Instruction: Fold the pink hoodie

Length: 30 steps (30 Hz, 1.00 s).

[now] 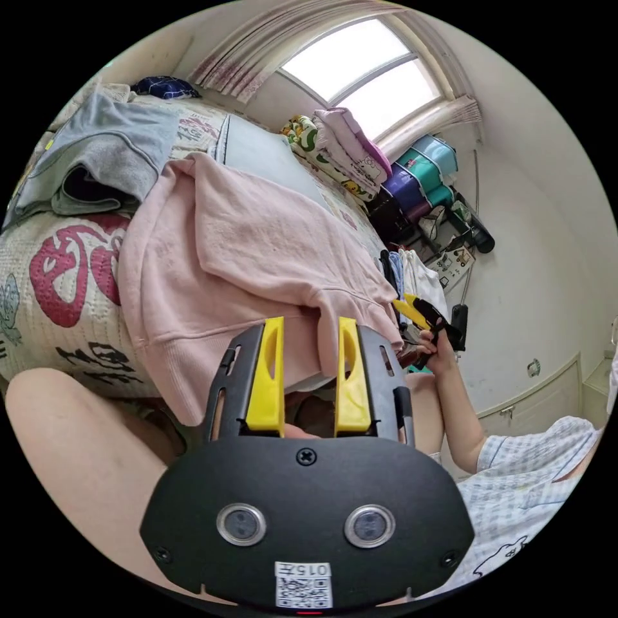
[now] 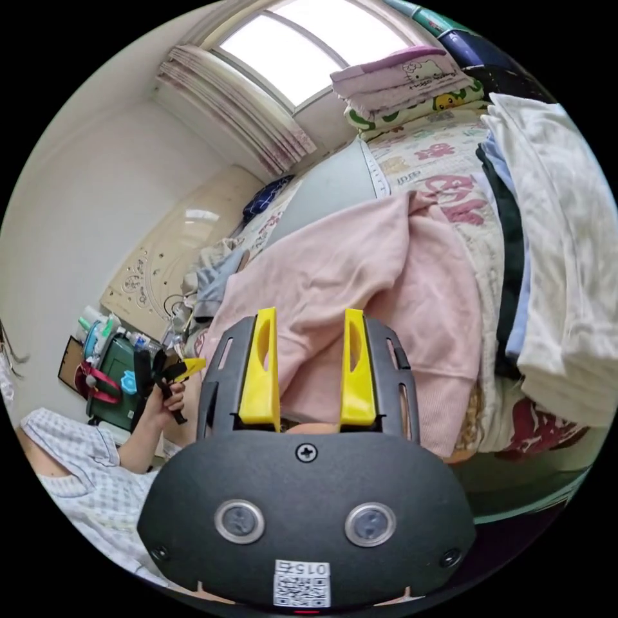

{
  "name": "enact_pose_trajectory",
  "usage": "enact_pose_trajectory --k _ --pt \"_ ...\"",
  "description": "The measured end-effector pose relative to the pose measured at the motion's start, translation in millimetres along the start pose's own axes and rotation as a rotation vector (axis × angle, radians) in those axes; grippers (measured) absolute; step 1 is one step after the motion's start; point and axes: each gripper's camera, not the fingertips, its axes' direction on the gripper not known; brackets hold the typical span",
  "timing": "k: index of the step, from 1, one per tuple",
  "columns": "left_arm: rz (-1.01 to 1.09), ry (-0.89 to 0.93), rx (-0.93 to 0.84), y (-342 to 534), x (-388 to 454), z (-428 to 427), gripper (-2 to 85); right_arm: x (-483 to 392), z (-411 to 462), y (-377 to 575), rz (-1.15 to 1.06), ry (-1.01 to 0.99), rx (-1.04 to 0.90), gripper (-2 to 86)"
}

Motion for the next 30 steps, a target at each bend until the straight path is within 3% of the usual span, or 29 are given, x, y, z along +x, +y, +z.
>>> enact_pose_trajectory --k 3,7,11,13,18,20,22,30 --pt "-0.007 0.039 -0.032 -0.6 -12.2 16.3 12.6 -4.5 -5.3 43.4 -0.031 0.046 -0.054 17.0" --pt "-0.013 0.029 -0.086 -6.1 -25.2 33.1 10.3 -9.6 -23.1 41.8 -0.052 -0.073 -0.153 15.7" --pt "-0.006 -0.017 -0.101 -2.1 -43.6 37.7 8.6 18.4 -65.8 86.8 0.073 -0.211 0.055 14.3" --pt "-0.019 0.005 -0.079 3.9 -56.5 35.2 8.3 24.1 -79.3 88.8 0.079 -0.297 0.055 14.1" --pt "-0.034 0.034 -0.045 14.0 -79.0 32.6 6.1 5.7 -77.9 79.4 -0.044 -0.231 -0.091 10.3" --pt "-0.03 0.057 -0.079 13.3 -85.5 33.4 2.5 4.3 -84.1 79.9 -0.064 -0.219 -0.133 3.0" --pt "-0.044 0.036 -0.068 15.1 -88.6 27.8 1.5 9.5 -97.2 79.4 -0.04 -0.131 -0.127 2.1" --pt "-0.047 0.004 -0.122 20.2 -102.8 34.5 1.0 36.9 -125.8 74.3 0.046 -0.131 -0.138 1.5"
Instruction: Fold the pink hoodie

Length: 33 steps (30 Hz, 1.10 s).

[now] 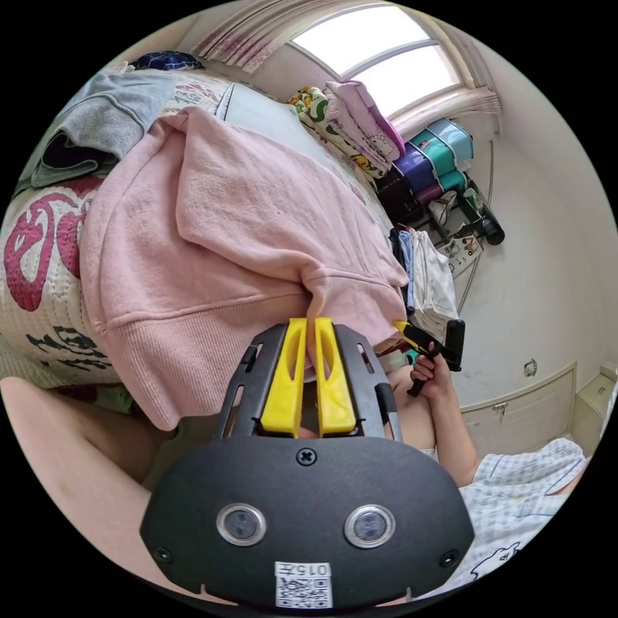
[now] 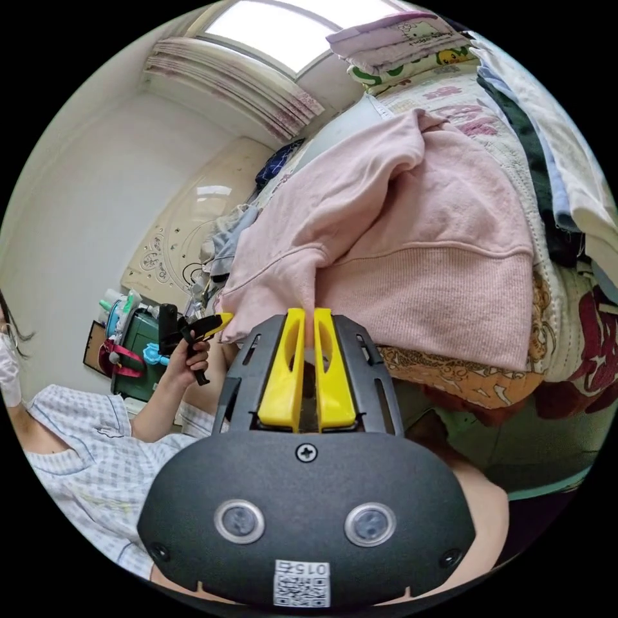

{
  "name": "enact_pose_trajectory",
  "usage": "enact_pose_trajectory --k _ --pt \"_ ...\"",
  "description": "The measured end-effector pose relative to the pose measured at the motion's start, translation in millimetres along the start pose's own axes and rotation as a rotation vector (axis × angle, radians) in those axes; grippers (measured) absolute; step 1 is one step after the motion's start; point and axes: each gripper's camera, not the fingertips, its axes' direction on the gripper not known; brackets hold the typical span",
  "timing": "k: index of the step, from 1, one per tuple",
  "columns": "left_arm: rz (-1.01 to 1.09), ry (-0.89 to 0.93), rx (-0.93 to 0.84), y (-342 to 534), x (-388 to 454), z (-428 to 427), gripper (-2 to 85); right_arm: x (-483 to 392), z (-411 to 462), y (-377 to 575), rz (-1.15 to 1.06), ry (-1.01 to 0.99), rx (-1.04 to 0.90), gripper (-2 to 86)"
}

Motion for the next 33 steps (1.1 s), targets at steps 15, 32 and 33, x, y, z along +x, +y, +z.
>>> enact_pose_trajectory --k 15,32,33 --pt "-0.133 0.141 0.206 -4.9 -31.5 -45.6 8.1 42.8 -29.4 -12.1 0.013 -0.208 0.184 10.3" --pt "0.197 -0.256 0.067 -72.3 147.8 4.8 6.5 61.1 -28.0 6.0 -0.033 0.223 0.344 8.2" --pt "0.216 -0.267 0.076 -78.7 158.4 5.0 6.6 63.3 -29.5 8.0 -0.018 0.271 0.366 9.1"
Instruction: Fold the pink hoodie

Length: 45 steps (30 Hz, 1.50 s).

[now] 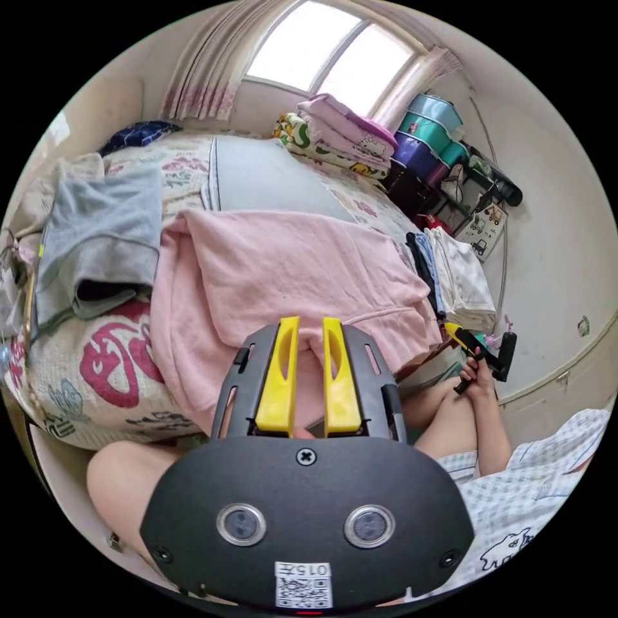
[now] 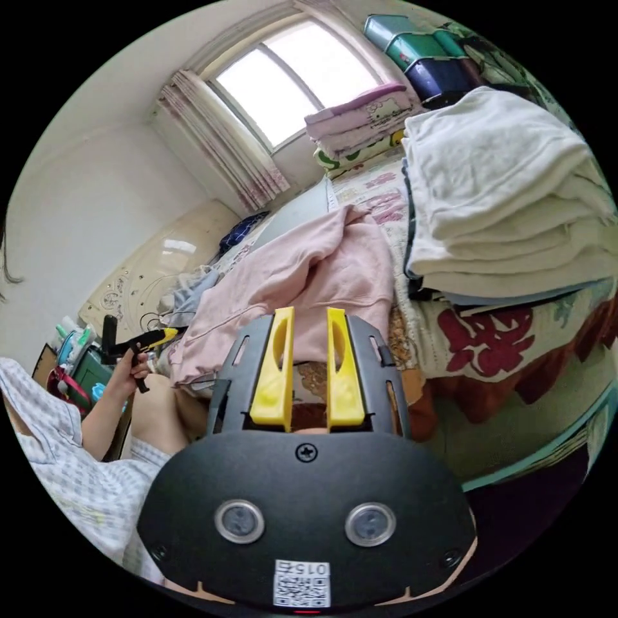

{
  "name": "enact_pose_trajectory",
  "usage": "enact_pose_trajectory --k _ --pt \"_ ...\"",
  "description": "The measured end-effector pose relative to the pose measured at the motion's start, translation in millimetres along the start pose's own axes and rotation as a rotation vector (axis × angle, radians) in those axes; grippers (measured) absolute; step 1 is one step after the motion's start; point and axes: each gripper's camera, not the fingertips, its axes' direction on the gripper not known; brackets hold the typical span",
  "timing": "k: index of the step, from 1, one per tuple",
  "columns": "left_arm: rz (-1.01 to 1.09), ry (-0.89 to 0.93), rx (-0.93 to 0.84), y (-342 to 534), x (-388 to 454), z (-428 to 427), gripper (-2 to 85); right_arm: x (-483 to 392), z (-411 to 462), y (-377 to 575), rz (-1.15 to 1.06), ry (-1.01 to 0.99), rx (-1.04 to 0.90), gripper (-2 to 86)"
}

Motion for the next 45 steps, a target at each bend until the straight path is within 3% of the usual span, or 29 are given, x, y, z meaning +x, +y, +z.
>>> enact_pose_trajectory --k 2,7,13,17,23,29,31,36,39,45 --pt "0.093 -0.018 0.028 -44.8 42.2 5.4 7.3 11.8 8.4 3.4 0.04 0.15 0.015 11.6" --pt "0.299 0.072 -0.036 -163.7 154.6 79.7 9.9 43.0 48.6 0.1 0.163 0.247 -0.101 14.1" --pt "0.431 0.123 -0.212 -306.6 297.0 232.6 11.0 66.6 78.5 4.9 0.184 0.062 -0.168 9.6" --pt "0.451 0.034 -0.157 -375.4 376.6 309.8 10.1 71.4 92.8 3.9 0.149 0.044 -0.162 5.2" --pt "0.57 -0.024 -0.309 -410.0 469.3 443.4 13.3 88.4 105.5 8.6 0.139 -0.031 -0.13 2.8" --pt "0.631 -0.145 -0.516 -405.5 499.4 531.0 13.0 113.1 103.7 30.4 0.159 -0.086 -0.054 1.8" --pt "0.623 -0.222 -0.493 -400.3 501.1 532.7 9.5 117.2 105.9 39.0 0.155 -0.09 -0.042 1.6" --pt "0.606 -0.218 -0.43 -395.9 498.7 508.0 5.1 126.1 97.7 70.7 0.146 -0.048 0.044 1.0" --pt "0.64 -0.247 -0.268 -391.0 505.5 461.5 3.6 128.1 89.8 95.5 0.111 -0.04 0.099 0.8" --pt "0.548 -0.099 -0.061 -394.5 478.6 346.8 2.5 137.9 58.1 150.0 0.087 -0.035 0.293 0.6"
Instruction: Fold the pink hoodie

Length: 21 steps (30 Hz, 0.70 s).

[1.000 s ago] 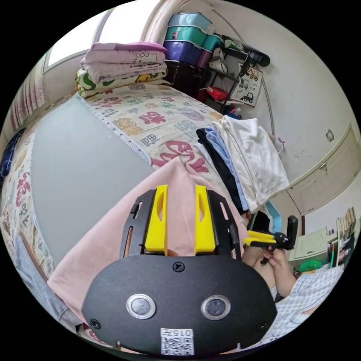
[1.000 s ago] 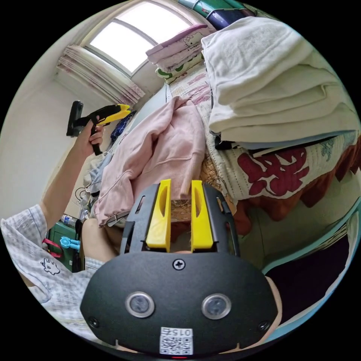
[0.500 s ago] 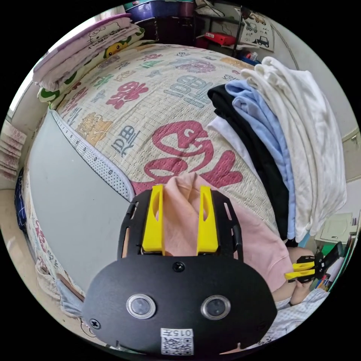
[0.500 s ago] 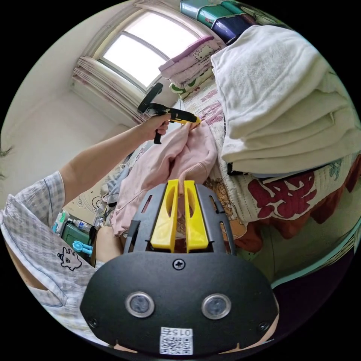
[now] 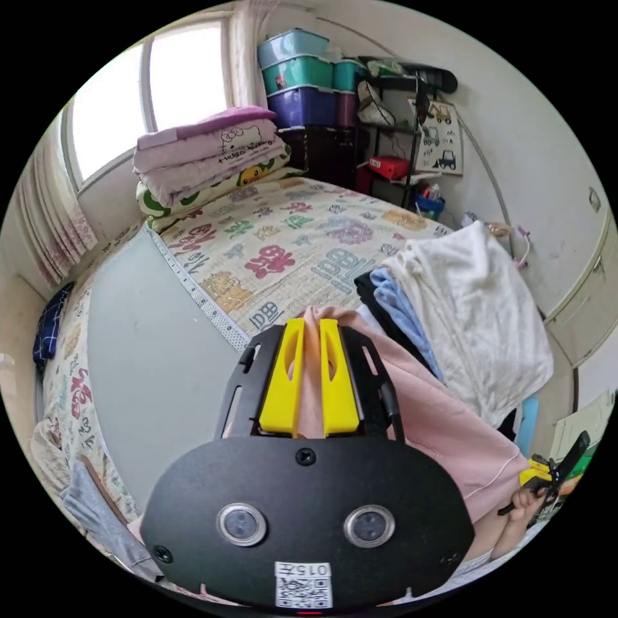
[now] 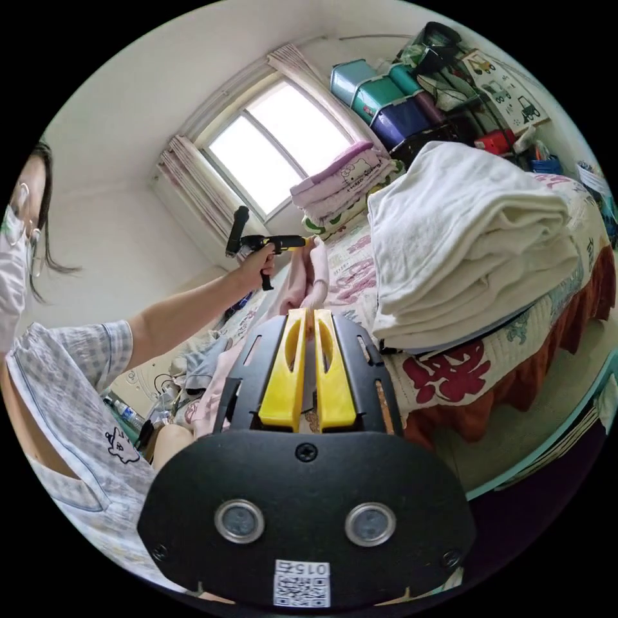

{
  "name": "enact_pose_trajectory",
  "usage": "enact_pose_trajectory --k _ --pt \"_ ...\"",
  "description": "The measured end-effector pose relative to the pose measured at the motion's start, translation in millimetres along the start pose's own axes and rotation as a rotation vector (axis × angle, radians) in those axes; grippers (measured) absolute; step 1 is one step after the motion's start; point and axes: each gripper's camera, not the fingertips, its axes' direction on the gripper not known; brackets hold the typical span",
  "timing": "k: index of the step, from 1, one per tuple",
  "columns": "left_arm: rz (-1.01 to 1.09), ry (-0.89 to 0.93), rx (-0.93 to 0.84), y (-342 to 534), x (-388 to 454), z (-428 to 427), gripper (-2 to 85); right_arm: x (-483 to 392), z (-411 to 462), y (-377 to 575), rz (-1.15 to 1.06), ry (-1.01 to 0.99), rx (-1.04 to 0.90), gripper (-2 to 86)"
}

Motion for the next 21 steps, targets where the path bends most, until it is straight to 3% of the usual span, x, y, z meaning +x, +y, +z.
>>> enact_pose_trajectory --k 5,9,14,18,21 --pt "-0.105 0.197 0.195 36.2 -49.6 -112.8 2.0 -34.9 -45.3 31.3 -0.164 0.011 0.191 0.5" --pt "-0.119 0.256 0.288 96.4 -98.7 -176.7 2.6 -87.4 -44.7 62.0 -0.325 -0.09 0.178 0.6" --pt "-0.261 0.301 0.404 267.2 -235.5 -251.0 3.5 -171.7 9.5 146.3 -0.658 -0.254 -0.048 0.7" --pt "-0.344 0.191 0.383 421.6 -324.6 -261.2 2.1 -188.7 89.1 219.2 -0.658 -0.421 -0.31 1.0" --pt "-0.55 0.091 0.257 539.7 -387.3 -220.4 1.0 -192.9 178.4 296.0 -0.653 -0.461 -0.556 1.3"
